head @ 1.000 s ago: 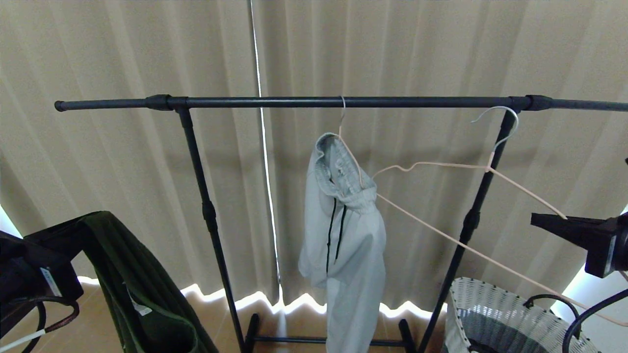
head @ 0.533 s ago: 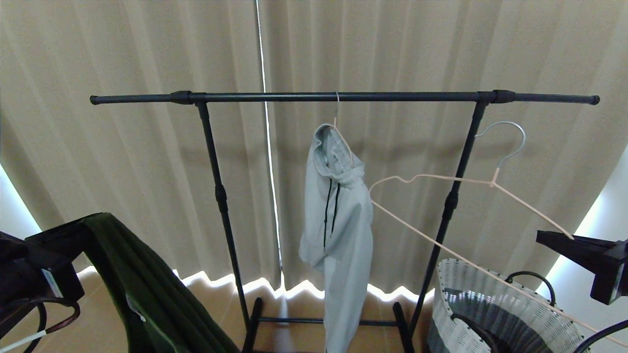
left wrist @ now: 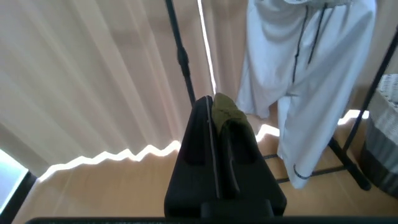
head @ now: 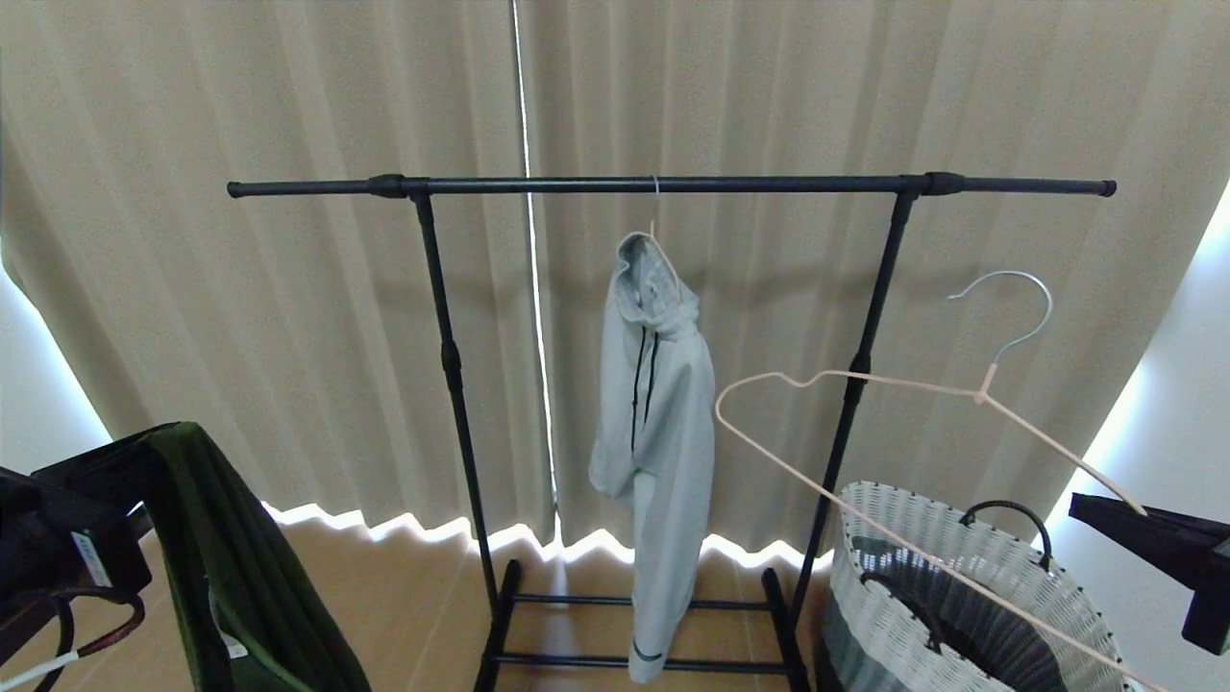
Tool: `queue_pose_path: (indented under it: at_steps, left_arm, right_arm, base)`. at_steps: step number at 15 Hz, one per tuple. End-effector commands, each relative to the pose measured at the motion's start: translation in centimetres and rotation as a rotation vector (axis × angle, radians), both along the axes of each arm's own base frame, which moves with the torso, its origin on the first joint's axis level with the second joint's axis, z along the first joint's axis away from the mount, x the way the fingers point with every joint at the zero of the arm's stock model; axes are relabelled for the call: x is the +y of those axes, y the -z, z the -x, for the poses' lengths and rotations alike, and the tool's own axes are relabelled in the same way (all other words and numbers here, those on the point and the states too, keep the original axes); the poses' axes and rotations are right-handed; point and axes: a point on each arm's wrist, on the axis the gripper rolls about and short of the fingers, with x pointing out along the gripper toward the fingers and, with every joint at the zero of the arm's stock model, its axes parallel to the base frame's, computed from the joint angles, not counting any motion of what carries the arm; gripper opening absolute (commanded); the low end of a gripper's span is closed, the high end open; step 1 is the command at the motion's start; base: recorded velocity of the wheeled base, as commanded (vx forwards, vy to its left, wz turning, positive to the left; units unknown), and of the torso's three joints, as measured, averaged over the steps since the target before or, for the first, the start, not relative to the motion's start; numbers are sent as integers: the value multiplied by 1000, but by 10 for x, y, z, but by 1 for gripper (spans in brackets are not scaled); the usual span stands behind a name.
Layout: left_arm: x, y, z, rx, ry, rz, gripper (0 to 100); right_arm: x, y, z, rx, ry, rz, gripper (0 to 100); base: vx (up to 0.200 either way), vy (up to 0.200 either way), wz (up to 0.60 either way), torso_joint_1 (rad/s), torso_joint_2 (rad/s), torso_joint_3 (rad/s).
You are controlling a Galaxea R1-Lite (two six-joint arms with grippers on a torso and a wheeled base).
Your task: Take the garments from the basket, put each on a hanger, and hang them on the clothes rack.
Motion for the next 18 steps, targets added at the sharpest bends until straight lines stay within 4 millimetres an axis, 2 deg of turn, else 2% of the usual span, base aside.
queue_pose_path:
  at_steps: [1, 7, 12, 13, 17, 18]
  left_arm:
    - [0, 0, 0, 1, -4, -1, 0]
    - [-1, 2, -6, 40, 6, -42, 0]
    - [-15, -27, -16, 138, 43, -39, 0]
    - [-24, -35, -24, 152, 48, -4, 0]
    - [-50, -41, -60, 187, -77, 32, 0]
    - [-52, -42, -63, 187, -84, 33, 0]
  right_arm:
    - [0, -1, 6, -29, 1, -3, 0]
    - [0, -6, 11, -76, 0, -16, 0]
    - [8, -21, 19, -122, -60, -113, 0]
    - [12, -25, 27, -140, -102, -155, 0]
    - [35, -24, 37, -71, -339, -239, 0]
    - [39, -25, 36, -58, -368, -246, 0]
  base:
    - [0, 0, 0, 0, 0, 0]
    - [0, 0, 0, 0, 0, 0]
    - [0, 0, 0, 0, 0, 0]
    - [0, 0, 0, 0, 0, 0]
    - [0, 0, 0, 0, 0, 0]
    - [0, 0, 0, 0, 0, 0]
